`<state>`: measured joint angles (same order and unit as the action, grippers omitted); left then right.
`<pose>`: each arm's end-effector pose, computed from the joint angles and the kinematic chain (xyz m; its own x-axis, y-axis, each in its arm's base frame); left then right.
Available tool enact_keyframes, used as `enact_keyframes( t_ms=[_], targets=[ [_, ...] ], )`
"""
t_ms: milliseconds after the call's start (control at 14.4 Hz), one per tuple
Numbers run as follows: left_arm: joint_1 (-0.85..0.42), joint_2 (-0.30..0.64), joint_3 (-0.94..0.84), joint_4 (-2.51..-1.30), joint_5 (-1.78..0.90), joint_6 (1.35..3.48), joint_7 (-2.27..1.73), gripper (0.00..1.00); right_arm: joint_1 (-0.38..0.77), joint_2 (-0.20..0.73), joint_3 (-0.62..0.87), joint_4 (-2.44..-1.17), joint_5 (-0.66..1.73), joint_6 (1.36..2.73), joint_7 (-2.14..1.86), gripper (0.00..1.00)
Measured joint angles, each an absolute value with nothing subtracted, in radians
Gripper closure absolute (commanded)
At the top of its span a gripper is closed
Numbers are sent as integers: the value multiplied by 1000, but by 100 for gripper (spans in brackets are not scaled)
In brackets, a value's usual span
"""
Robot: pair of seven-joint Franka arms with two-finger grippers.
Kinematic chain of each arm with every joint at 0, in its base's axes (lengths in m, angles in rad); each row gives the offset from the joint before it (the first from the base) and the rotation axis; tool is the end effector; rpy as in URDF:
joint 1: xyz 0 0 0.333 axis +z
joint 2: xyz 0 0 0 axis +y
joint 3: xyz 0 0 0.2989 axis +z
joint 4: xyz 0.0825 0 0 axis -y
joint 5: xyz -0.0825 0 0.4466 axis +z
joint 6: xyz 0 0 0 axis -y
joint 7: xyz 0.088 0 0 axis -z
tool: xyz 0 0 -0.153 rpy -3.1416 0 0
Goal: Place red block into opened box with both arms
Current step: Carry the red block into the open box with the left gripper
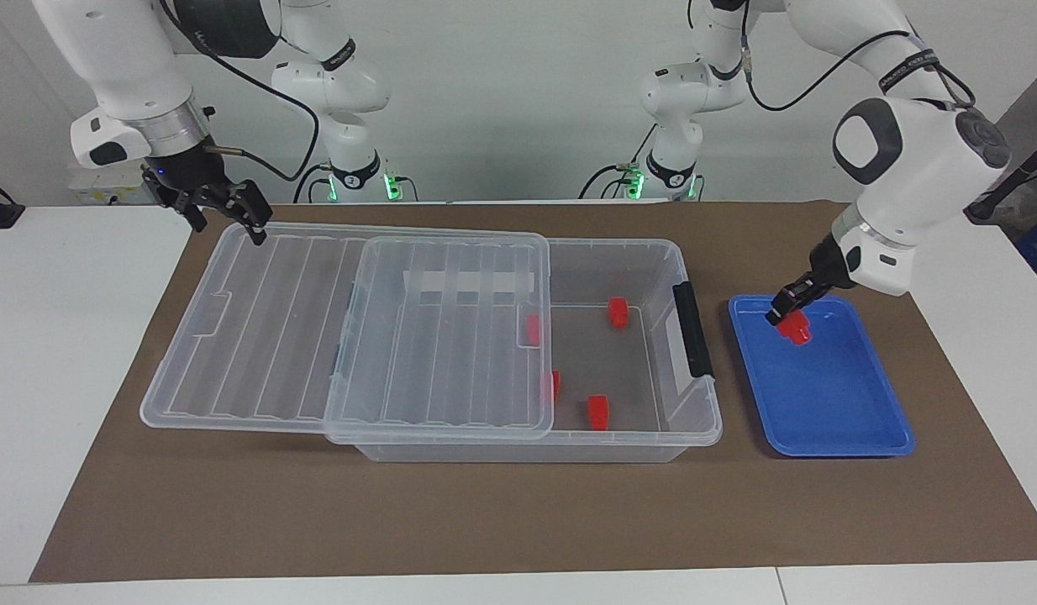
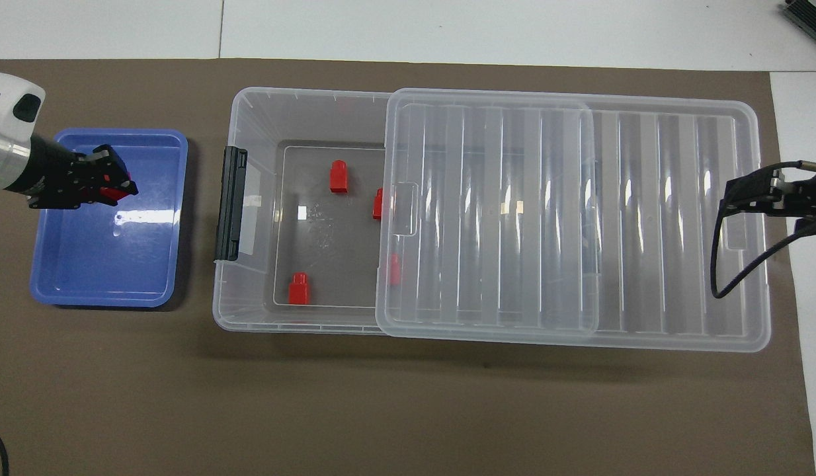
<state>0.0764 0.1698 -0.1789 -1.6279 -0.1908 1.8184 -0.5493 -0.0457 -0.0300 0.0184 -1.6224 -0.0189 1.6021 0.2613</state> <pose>0.6715 -0.0881 0.4471 0.8805 0.4640 -0.0969 0.4740 -0.8593 0.1920 0.6110 -0.0194 0.5550 0.9587 -0.2840 0.0144 -0.2842 -0.9586 0.0163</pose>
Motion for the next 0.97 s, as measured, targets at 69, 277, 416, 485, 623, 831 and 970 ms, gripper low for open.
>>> enact_keyframes(
  t_ms=[69,277,416,485,623,831,970],
  targets=[
    [39,170,-195,-1613,-186,1818,-651,100,-47,-30,18,-1624,-19,1602,261,10],
    [-93,170,-203,-1597,-144,1819,-852,100,-53,-30,16,-1629,-19,1602,243,70],
    [-157,168,-205,-1618,-110,1836,-890,100,-65,-31,15,-1637,-19,1610,237,100],
    [-185,162,-206,-1654,-101,1882,-898,100,-72,-32,14,-1644,-19,1625,233,100],
    [-232,148,-206,-1763,-99,2018,-899,100,-78,-32,12,-1658,-19,1656,231,100],
    [-280,159,-206,-1905,-53,2174,-898,100,-96,-33,10,-1687,-20,1704,231,100],
    [-300,206,-207,-1941,31,2215,-898,100,-120,-32,8,-1710,-20,1744,231,100]
  ],
)
